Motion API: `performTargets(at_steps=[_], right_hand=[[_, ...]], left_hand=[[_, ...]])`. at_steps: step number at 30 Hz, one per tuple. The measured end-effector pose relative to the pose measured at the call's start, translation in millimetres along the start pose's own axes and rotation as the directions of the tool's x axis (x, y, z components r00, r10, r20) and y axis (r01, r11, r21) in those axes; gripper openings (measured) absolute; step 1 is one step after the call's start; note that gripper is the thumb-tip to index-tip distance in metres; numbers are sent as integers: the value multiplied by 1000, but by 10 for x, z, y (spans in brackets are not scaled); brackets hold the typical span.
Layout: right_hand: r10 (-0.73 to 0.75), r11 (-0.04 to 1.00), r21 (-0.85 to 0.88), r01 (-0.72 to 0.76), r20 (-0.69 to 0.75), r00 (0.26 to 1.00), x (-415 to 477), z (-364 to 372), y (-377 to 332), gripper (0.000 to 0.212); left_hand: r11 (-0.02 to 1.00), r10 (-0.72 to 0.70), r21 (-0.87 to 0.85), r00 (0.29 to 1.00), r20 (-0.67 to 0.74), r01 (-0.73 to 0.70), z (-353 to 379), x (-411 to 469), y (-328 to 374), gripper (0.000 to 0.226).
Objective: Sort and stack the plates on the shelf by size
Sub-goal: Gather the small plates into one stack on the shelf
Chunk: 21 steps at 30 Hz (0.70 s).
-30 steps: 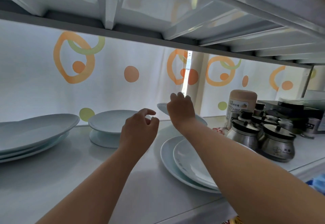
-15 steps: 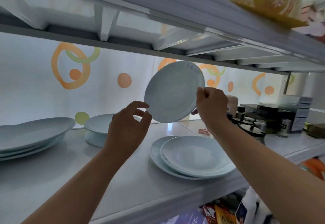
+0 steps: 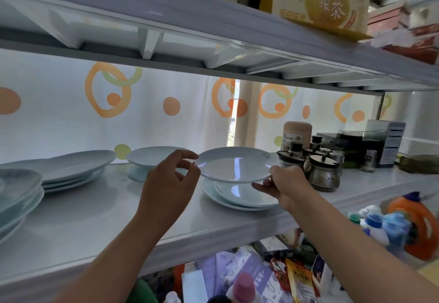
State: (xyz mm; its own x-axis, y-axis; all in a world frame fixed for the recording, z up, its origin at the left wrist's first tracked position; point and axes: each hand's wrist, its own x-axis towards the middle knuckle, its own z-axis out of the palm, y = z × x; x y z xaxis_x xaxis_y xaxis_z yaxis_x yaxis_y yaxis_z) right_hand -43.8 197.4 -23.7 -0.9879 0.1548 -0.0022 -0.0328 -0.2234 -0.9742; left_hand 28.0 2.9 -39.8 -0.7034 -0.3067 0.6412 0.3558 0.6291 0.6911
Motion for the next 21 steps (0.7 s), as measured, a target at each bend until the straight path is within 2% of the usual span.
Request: performTargets(at_steps=[8,11,13,15,17,21], right_hand=[[25,995,-100,-28,-26,999,-25,-35,73,31],[40,991,-128,-39,4,999,-37,-26,43,31],[-16,972,-235,20,21,1000,-34,-49,36,36],[-156,862,-483,153,34,987,-6,-92,46,43],[-275,666,-698,262,97,956,37,-120,64,46],[-364,344,-880,328,197,910,120,-139,72,25]], left_hand=[[998,-55,27,998,26,54,-21,-101,-71,13],[997,-69,32,997,46,67,-11,-107,-67,13],[997,-68,37,996,55,66,-6,-122,-69,13],[997,-67,48,996,63,64,-9,-137,-84,12],[995,-65,76,995,70,60,-23,-136,-110,12],[985,-89,155,993,80,75,-96,-101,-198,10]])
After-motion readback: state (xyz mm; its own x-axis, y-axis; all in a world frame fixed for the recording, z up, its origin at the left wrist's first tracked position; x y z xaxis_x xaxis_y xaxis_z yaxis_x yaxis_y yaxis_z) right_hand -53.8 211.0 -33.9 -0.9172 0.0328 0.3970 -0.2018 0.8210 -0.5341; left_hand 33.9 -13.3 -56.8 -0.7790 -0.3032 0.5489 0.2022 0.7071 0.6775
